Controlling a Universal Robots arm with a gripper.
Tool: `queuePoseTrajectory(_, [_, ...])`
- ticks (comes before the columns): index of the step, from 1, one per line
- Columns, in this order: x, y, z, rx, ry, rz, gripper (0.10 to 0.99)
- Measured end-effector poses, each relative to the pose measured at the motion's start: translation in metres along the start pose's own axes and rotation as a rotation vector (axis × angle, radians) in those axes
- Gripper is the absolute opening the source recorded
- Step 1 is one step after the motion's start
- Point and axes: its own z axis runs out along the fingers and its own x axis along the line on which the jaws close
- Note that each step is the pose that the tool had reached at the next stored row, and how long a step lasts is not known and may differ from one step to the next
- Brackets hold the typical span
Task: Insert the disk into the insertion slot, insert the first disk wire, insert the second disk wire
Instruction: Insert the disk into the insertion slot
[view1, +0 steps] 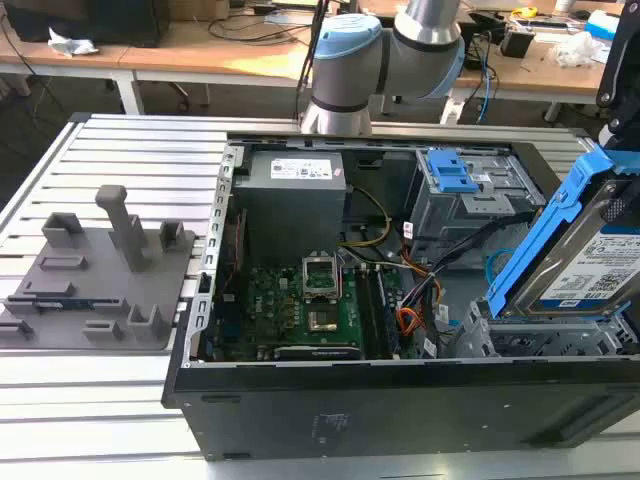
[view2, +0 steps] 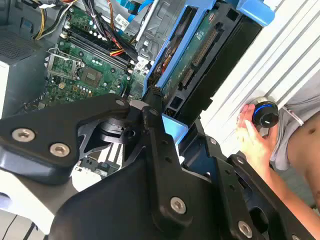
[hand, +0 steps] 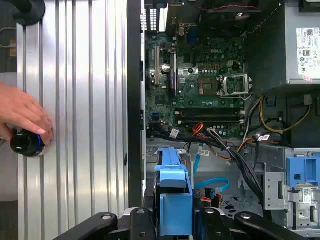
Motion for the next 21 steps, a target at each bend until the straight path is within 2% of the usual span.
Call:
queuePoseTrajectory(7, [0.0, 0.0, 0.0, 0.0, 0.0, 0.0, 0.365])
queuePoseTrajectory(11, [0.0001, 0.0, 0.0, 0.0, -0.0059, 0.0, 0.365])
queuePoseTrajectory(13, [0.0002, 0.0, 0.0, 0.0, -0.0127, 0.0, 0.365])
queuePoseTrajectory(15, [0.0003, 0.0, 0.0001, 0.0, -0.0236, -0.001, 0.365])
queuePoseTrajectory(16, [0.0006, 0.0, 0.0001, -0.001, -0.0383, -0.002, 0.365])
queuePoseTrajectory(18, [0.0006, 0.0, 0.0, -0.001, -0.0436, -0.002, 0.365])
queuePoseTrajectory(21, [0.0007, 0.0, 0.0, -0.001, -0.0438, -0.002, 0.365])
